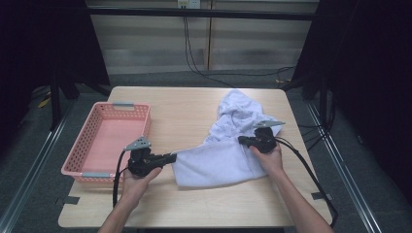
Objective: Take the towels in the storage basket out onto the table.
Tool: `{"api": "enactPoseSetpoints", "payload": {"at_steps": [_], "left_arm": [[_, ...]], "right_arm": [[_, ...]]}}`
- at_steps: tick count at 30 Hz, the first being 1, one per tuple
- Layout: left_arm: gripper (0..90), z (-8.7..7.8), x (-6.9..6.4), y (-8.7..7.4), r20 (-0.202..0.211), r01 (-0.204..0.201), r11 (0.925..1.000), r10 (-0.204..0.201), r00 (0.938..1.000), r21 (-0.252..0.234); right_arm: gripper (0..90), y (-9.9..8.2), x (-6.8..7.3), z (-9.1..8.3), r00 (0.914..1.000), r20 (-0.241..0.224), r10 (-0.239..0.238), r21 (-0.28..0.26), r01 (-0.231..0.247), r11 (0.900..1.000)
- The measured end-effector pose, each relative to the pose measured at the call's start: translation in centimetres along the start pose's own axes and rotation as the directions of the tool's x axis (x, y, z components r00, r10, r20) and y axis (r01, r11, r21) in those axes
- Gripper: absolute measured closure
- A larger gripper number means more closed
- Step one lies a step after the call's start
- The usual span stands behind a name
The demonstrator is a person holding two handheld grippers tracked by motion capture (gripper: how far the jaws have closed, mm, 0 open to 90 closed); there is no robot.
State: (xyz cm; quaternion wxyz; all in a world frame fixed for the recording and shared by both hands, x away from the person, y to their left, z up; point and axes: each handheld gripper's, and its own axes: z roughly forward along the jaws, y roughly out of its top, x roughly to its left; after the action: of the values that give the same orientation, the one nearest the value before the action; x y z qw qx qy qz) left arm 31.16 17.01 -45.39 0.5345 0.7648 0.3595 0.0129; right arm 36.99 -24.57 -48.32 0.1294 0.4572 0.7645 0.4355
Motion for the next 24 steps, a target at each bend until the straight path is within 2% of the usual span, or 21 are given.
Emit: {"api": "enactPoseSetpoints", "payload": {"at_steps": [2,4,5,7,8,9,10,11,12,13,14,15,16,17,18,19,20,21,22,23,24], "left_arm": [[87.6,-0.4,0.0,0.5,-0.002,0.003,0.9995,-0.003,1.0000,-0.030],[87.7,-0.6,0.1,0.9,-0.007,0.004,0.9991,-0.004,1.0000,-0.043],[87.7,-0.8,0.1,1.2,-0.012,0.006,0.9985,-0.006,0.9999,-0.054],[87.9,-1.5,0.1,2.5,-0.018,-0.003,0.9950,0.001,0.9998,-0.100],[87.9,-1.5,0.1,2.5,-0.018,-0.003,0.9950,0.001,0.9998,-0.100],[87.9,-1.8,0.1,3.5,-0.024,-0.010,0.9925,0.008,0.9997,-0.122],[87.9,-1.8,0.1,3.5,-0.024,-0.010,0.9925,0.008,0.9997,-0.122],[88.0,-2.1,-0.1,5.0,-0.032,-0.029,0.9885,0.024,0.9992,-0.148],[88.0,-2.3,-0.4,6.1,-0.046,-0.049,0.9849,0.042,0.9981,-0.166],[88.0,-2.3,-0.4,6.1,-0.046,-0.049,0.9849,0.042,0.9981,-0.166],[88.1,-2.6,-0.6,7.0,-0.046,-0.062,0.9811,0.054,0.9975,-0.184],[88.1,-3.1,-0.9,8.7,-0.055,-0.083,0.9741,0.072,0.9958,-0.210],[88.1,-3.1,-0.9,8.7,-0.055,-0.083,0.9741,0.072,0.9958,-0.210],[88.1,-3.4,-1.2,10.0,-0.059,-0.090,0.9687,0.078,0.9952,-0.231],[88.1,-3.7,-1.5,11.2,-0.069,-0.108,0.9620,0.093,0.9933,-0.251],[88.2,-4.0,-2.0,12.9,-0.081,-0.129,0.9547,0.112,0.9905,-0.268],[88.2,-4.0,-2.0,12.9,-0.081,-0.129,0.9547,0.112,0.9905,-0.268],[88.2,-4.3,-2.4,14.4,-0.088,-0.138,0.9460,0.117,0.9892,-0.293],[88.2,-4.3,-2.4,14.4,-0.088,-0.138,0.9460,0.117,0.9892,-0.293],[88.2,-4.8,-2.9,16.2,-0.101,-0.165,0.9337,0.139,0.9851,-0.318],[88.2,-5.0,-3.1,17.0,-0.106,-0.171,0.9289,0.144,0.9839,-0.328]], "right_arm": [[87.8,0.6,-1.0,-2.1,0.9992,-0.003,0.040,-0.053,-0.040,0.9978],[87.9,0.9,-1.3,-2.8,0.9990,-0.004,0.045,-0.069,-0.045,0.9966],[88.0,1.8,-2.1,-5.3,0.9983,0.000,0.058,-0.124,-0.058,0.9906],[88.1,2.7,-2.6,-7.5,0.9984,0.009,0.055,-0.166,-0.053,0.9847],[88.1,2.7,-2.6,-7.5,0.9984,0.009,0.055,-0.166,-0.053,0.9847],[88.1,3.8,-3.0,-9.5,0.9981,0.018,0.060,-0.206,-0.055,0.9771],[88.1,4.2,-3.2,-10.2,0.9982,0.019,0.056,-0.224,-0.051,0.9732],[88.1,5.0,-3.4,-11.3,0.9981,0.020,0.058,-0.257,-0.051,0.9650],[88.1,5.5,-3.5,-12.0,0.9983,0.019,0.055,-0.273,-0.048,0.9608],[88.1,5.5,-3.5,-12.0,0.9983,0.019,0.055,-0.273,-0.048,0.9608],[88.2,6.9,-3.5,-13.8,0.9988,0.020,0.044,-0.330,-0.035,0.9433],[88.1,7.6,-3.5,-14.5,0.9989,0.017,0.043,-0.353,-0.034,0.9350],[88.1,7.6,-3.5,-14.5,0.9989,0.017,0.043,-0.353,-0.034,0.9350],[88.1,9.1,-3.4,-15.8,0.9995,0.015,0.028,-0.394,-0.020,0.9188],[88.1,9.1,-3.4,-15.8,0.9995,0.015,0.028,-0.394,-0.020,0.9188],[88.2,10.6,-3.4,-17.1,0.9996,0.023,0.017,-0.431,-0.006,0.9022],[88.2,10.6,-3.4,-17.1,0.9996,0.023,0.017,-0.431,-0.006,0.9022],[88.2,12.1,-3.3,-18.2,0.9997,0.023,0.010,-0.467,0.002,0.8841],[88.2,12.1,-3.3,-18.2,0.9997,0.023,0.010,-0.467,0.002,0.8841],[88.2,13.6,-3.2,-19.2,0.9997,0.025,0.002,-0.497,0.011,0.8675],[88.2,14.3,-3.2,-19.7,0.9998,0.022,0.000,-0.513,0.012,0.8585]]}}
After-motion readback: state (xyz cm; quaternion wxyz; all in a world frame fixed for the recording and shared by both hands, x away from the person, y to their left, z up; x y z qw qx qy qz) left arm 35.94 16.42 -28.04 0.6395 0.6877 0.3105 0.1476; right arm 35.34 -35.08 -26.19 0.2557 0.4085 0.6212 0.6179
